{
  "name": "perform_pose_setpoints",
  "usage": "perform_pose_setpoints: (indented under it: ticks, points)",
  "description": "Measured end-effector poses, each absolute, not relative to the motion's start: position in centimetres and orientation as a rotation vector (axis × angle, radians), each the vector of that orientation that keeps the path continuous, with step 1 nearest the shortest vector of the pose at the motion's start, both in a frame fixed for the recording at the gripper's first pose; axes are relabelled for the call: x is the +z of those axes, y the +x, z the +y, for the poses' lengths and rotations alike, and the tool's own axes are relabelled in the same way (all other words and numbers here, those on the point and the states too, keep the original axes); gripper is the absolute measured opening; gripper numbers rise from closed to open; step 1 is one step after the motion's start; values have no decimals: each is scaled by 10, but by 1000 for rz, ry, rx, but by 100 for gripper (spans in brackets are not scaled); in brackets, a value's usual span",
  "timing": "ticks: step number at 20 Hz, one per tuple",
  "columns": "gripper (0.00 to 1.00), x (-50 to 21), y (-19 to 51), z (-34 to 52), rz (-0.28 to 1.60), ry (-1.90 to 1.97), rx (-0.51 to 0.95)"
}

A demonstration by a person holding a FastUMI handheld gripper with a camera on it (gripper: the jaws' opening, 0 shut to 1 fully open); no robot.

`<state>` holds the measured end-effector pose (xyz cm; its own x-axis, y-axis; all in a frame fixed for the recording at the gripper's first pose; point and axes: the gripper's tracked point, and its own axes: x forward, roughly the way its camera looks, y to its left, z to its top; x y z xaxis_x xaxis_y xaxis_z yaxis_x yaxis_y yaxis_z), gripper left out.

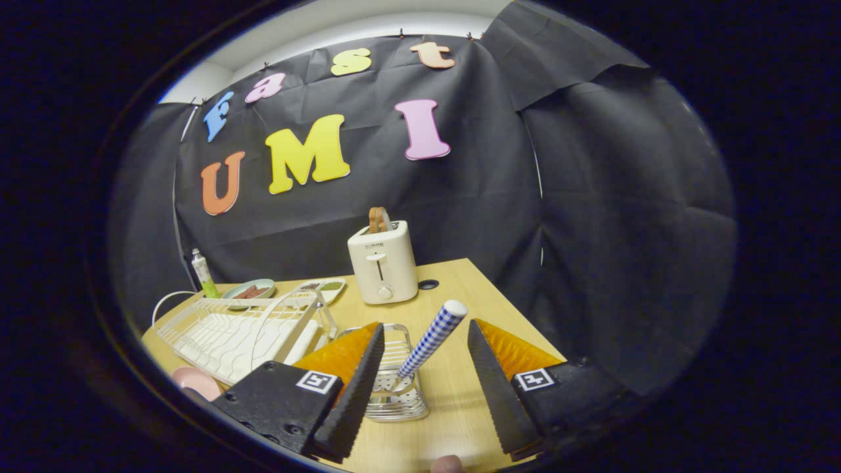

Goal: Take the plate from the dish rack, then take the spoon from the basket and place it into the plate.

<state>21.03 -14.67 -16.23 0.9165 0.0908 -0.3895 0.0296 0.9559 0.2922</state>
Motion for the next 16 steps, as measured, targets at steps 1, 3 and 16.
perform_pose_setpoints:
  ticks: [1, 3, 16]
  points:
    - [77, -165, 216, -143, 421, 320, 44]
    - [62, -169, 222, -142, 442, 343, 38]
    - [8, -101, 207, -126, 336, 358, -79]
